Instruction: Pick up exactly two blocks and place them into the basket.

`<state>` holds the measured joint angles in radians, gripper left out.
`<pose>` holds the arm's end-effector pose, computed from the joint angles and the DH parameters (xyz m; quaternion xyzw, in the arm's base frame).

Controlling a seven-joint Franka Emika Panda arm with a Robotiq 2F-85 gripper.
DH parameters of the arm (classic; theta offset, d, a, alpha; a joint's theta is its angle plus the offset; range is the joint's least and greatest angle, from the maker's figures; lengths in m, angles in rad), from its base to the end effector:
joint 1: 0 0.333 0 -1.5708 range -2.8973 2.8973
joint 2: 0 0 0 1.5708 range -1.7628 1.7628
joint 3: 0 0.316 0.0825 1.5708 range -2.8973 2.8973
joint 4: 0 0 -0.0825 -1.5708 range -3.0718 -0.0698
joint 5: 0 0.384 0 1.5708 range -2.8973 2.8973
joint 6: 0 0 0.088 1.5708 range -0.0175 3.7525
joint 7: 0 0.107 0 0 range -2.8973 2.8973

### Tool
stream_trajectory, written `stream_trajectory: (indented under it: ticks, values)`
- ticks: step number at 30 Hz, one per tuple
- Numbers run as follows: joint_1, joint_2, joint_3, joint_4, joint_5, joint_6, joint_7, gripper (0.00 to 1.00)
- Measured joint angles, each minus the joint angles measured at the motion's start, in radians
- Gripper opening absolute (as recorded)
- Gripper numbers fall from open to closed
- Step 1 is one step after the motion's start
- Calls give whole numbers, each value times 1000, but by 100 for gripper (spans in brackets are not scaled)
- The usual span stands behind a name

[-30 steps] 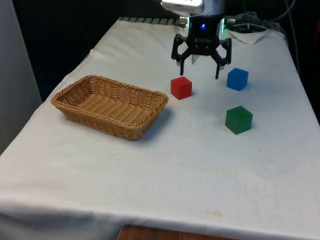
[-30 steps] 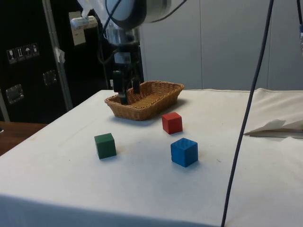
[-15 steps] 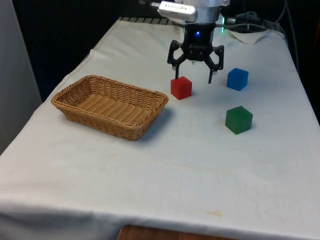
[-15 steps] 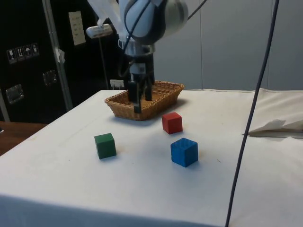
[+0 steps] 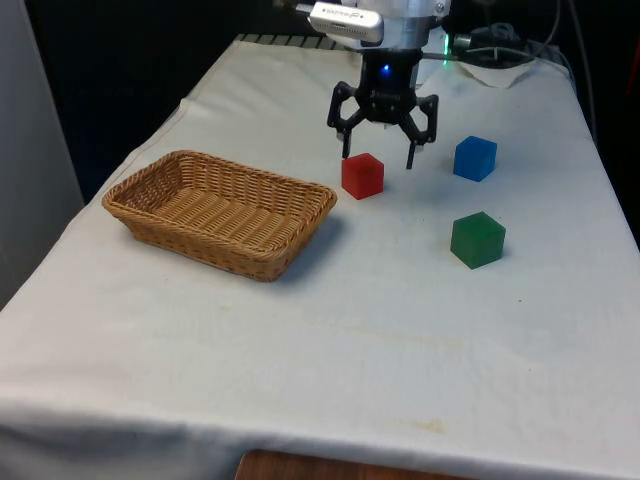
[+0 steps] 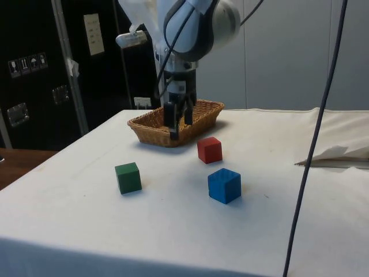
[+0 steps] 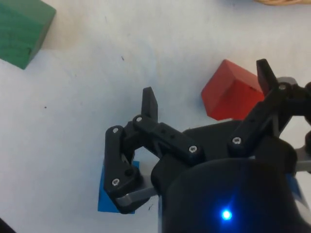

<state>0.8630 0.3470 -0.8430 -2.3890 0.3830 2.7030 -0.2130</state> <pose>0.5107 -0.0135 0.2335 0.9970 -0.0320 0.0562 0.0435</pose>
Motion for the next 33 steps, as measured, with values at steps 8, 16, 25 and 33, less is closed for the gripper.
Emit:
stream_trajectory:
  ticks: [8, 16, 25, 33]
  values:
    - [0, 7, 0, 1, 0, 9, 53, 100]
    - [0, 8, 1, 3, 0, 10, 113, 100]
    - [-1, 11, 6, 3, 0, 10, 177, 100]
    - [-4, 24, 10, 5, 0, 10, 222, 100]
